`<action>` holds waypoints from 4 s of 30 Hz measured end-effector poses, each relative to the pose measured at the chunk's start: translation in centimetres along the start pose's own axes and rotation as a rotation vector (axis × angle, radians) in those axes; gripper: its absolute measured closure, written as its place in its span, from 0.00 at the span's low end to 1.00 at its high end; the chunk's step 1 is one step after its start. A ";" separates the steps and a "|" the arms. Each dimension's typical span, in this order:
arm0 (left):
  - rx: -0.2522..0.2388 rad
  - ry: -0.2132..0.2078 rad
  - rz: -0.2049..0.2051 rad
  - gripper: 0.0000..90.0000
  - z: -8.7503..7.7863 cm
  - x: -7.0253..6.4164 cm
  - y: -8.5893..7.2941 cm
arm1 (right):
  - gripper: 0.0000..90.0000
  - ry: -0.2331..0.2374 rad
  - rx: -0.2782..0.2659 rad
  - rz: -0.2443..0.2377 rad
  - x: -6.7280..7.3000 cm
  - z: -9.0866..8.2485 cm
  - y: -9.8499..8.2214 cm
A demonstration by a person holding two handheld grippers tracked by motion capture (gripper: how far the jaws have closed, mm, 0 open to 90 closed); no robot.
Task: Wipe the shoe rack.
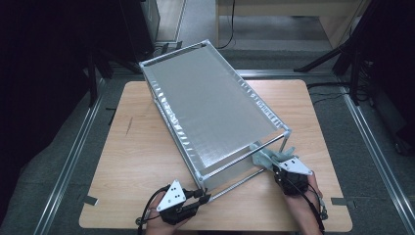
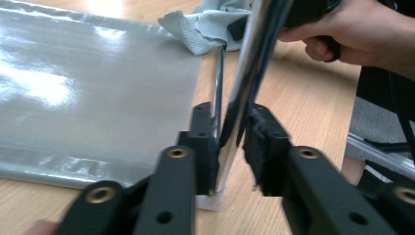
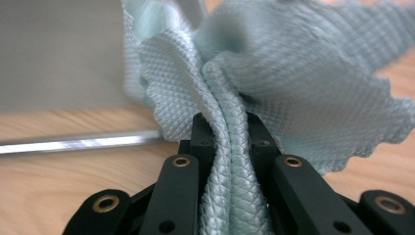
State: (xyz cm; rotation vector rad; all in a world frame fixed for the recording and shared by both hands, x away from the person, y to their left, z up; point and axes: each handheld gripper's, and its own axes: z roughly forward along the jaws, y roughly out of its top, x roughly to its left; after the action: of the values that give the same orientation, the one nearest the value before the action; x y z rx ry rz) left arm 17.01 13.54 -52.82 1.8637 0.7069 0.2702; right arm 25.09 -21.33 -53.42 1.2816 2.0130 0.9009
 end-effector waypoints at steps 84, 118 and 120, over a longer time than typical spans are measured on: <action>-0.010 -0.006 -0.022 0.88 0.0 -0.4 0.6 | 0.89 0.226 0.009 -0.033 6.5 3.3 1.4; -0.008 -0.016 -0.020 0.88 -0.1 -0.3 0.5 | 0.82 0.117 0.020 0.084 2.0 3.1 1.1; -0.008 -0.016 -0.020 0.88 -0.1 -0.3 0.5 | 0.83 0.121 0.024 0.078 2.3 3.2 1.1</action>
State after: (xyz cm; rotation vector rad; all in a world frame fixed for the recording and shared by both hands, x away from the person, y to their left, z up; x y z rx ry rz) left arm 16.86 13.35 -52.29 1.8481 0.7124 0.2442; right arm 27.24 -18.18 -54.75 1.3564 2.0841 1.0159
